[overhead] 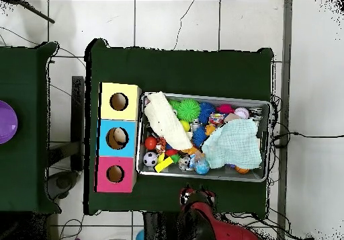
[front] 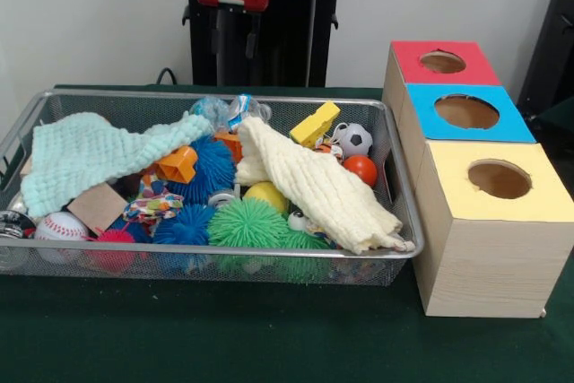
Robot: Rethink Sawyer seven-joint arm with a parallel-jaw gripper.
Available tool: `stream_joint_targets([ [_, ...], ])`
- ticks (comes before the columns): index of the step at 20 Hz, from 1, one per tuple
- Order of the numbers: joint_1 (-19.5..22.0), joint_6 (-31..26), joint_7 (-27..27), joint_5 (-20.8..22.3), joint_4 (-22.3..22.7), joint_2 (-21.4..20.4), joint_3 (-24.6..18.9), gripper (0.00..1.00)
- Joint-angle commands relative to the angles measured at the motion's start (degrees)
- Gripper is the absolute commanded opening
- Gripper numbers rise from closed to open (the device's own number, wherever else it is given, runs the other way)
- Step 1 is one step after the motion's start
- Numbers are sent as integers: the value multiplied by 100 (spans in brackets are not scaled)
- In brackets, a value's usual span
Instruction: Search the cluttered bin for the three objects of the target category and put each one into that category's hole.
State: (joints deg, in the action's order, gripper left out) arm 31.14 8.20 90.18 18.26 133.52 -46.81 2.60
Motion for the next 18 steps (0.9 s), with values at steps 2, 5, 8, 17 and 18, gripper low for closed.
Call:
stream_joint_targets([
  [2, -135, 263, 1344, -460, -329, 449, 2, 100],
  [5, -214, 429, 1378, -521, -364, 612, 46, 100],
  [8, -284, 613, 1414, -577, -425, 818, 82, 100],
  [17, -290, 821, 1370, -648, -593, 1215, 19, 100],
  [18, -251, 821, 1357, -641, -603, 1239, -14, 100],
])
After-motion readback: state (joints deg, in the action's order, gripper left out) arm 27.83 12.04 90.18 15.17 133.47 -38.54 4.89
